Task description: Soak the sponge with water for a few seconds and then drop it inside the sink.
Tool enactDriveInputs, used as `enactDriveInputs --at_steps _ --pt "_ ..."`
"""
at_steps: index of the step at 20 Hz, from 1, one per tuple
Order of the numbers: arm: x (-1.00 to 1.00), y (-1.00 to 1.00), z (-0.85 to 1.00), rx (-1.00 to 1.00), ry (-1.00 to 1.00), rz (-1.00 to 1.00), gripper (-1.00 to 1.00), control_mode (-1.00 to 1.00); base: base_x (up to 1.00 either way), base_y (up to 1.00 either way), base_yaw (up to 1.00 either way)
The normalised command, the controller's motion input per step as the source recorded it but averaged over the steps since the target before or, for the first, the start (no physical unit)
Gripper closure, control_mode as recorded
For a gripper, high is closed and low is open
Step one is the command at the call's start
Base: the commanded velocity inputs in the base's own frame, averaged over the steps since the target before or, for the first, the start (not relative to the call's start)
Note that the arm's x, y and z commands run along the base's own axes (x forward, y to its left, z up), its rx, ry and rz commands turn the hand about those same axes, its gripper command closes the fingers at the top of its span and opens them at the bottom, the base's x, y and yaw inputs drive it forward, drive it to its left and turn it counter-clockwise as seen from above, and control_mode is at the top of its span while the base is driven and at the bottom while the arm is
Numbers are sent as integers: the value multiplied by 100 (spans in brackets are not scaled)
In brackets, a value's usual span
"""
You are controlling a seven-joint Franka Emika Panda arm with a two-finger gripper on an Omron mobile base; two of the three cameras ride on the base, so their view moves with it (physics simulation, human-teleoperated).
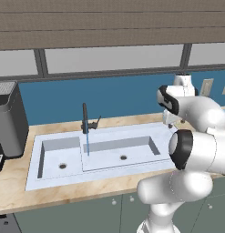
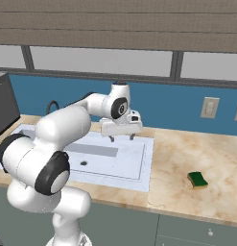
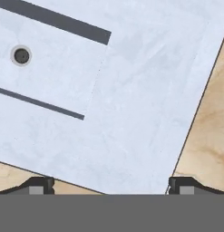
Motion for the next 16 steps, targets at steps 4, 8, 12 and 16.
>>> enactDriveInputs --at_steps 4,8,12,16 --pt "-2 -54 0 0 -2 21 -100 -100 0 0 0" --pt "-1 -54 -1 0 0 21 -100 -100 0 0 0" --pt "-4 -52 -7 0 2 17 -100 -100 0 0 0" --pt "0 -54 -3 0 1 8 -100 -100 0 0 0"
